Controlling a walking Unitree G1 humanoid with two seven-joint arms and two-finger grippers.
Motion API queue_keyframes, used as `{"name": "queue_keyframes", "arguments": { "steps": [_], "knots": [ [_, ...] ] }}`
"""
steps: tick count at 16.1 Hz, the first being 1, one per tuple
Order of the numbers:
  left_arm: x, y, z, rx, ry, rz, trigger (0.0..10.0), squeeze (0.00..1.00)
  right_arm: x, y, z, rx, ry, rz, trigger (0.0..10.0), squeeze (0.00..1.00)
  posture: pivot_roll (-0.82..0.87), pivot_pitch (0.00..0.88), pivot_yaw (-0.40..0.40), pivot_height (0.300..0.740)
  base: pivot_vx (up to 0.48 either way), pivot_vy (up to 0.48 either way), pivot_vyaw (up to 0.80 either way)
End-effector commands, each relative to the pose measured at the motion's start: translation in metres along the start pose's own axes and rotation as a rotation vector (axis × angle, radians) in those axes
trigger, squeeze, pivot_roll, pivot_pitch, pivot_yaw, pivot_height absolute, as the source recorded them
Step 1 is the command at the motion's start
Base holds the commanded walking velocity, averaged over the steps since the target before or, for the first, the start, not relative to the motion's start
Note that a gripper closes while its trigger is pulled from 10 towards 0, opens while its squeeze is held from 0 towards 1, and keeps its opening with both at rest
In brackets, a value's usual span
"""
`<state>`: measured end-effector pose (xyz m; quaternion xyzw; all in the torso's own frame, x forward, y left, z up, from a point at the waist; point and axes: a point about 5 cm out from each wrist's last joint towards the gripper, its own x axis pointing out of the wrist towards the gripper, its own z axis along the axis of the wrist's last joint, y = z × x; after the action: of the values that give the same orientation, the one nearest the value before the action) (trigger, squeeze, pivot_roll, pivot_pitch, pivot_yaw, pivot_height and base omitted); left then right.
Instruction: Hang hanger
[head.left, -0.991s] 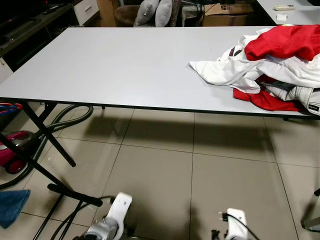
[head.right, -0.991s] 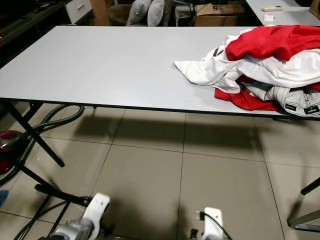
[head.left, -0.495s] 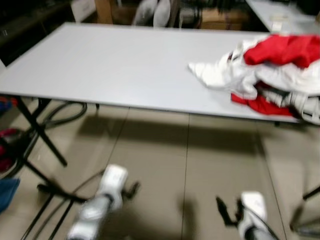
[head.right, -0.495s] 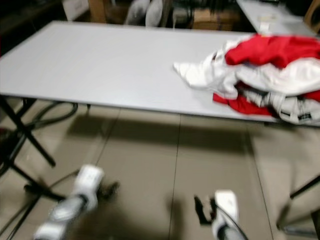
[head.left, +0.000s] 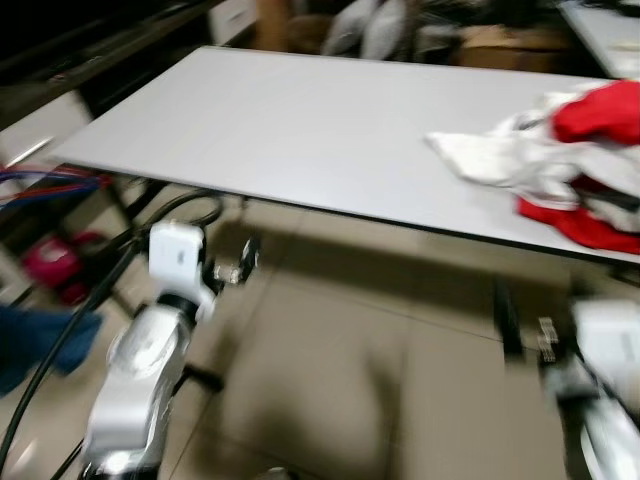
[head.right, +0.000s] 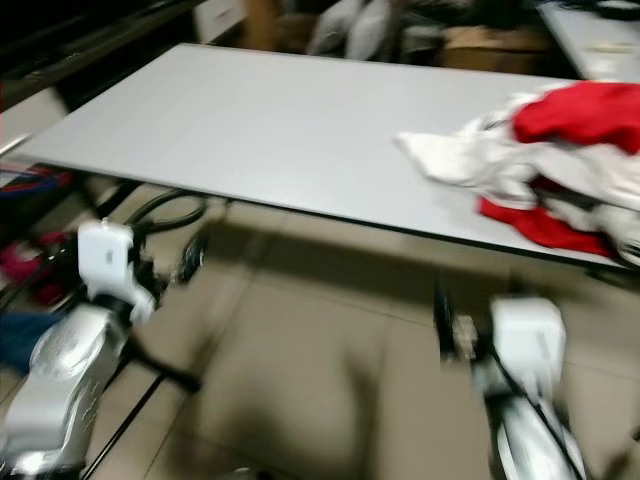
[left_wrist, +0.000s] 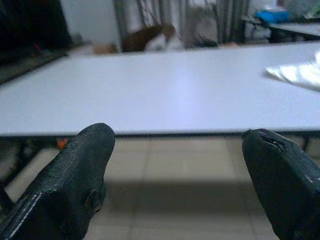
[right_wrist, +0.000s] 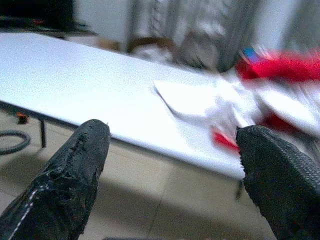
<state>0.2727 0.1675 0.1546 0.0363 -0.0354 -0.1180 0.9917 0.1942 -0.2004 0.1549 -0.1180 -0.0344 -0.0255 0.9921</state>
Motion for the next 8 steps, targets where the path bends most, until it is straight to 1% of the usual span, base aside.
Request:
{"name": "queue_keyframes", "arguments": {
  "steps": [1, 2, 3, 4, 5, 6, 7, 8],
  "knots": [
    [-0.001, 0.002, 0.001, 0.028, 0.016, 0.018, 10.0, 1.00, 0.000, 0.008, -0.006, -0.042, 0.066, 0.043, 10.0, 1.00, 0.00, 0.000, 0.117, 0.740, 0.000, 0.000, 0.80],
    [-0.002, -0.002, 0.004, -0.017, 0.038, 0.011, 10.0, 1.00, -0.001, 0.009, -0.011, 0.035, 0.159, 0.040, 10.0, 1.00, 0.00, 0.000, 0.118, 0.740, 0.000, 0.000, 0.80],
    [-0.003, -0.004, 0.006, -0.030, 0.043, 0.015, 10.0, 1.00, -0.003, 0.011, -0.018, 0.082, 0.184, 0.021, 10.0, 1.00, 0.00, 0.000, 0.122, 0.740, 0.000, 0.000, 0.80],
    [-0.003, -0.008, 0.006, -0.050, 0.056, -0.021, 10.0, 1.00, -0.006, 0.015, -0.025, 0.124, 0.212, 0.009, 10.0, 1.00, 0.00, 0.000, 0.123, 0.740, 0.000, 0.000, 0.80],
    [-0.004, -0.012, 0.005, -0.007, 0.113, -0.034, 10.0, 1.00, -0.008, 0.025, -0.033, 0.164, 0.242, 0.061, 10.0, 1.00, 0.00, 0.000, 0.123, 0.740, 0.000, 0.000, 0.80],
    [-0.003, -0.012, 0.006, 0.001, 0.122, -0.016, 10.0, 1.00, -0.008, 0.031, -0.035, 0.182, 0.254, 0.086, 10.0, 1.00, 0.01, 0.000, 0.124, 0.740, 0.000, 0.000, 0.80],
    [0.000, -0.010, 0.008, 0.010, 0.114, 0.008, 10.0, 1.00, -0.006, 0.042, -0.036, 0.209, 0.260, 0.129, 10.0, 1.00, 0.01, 0.000, 0.122, 0.740, 0.000, 0.000, 0.80],
    [0.000, -0.010, 0.009, 0.012, 0.112, 0.013, 10.0, 1.00, -0.005, 0.045, -0.035, 0.214, 0.262, 0.138, 10.0, 1.00, 0.01, 0.000, 0.122, 0.740, 0.000, 0.000, 0.80]
  ]
}}
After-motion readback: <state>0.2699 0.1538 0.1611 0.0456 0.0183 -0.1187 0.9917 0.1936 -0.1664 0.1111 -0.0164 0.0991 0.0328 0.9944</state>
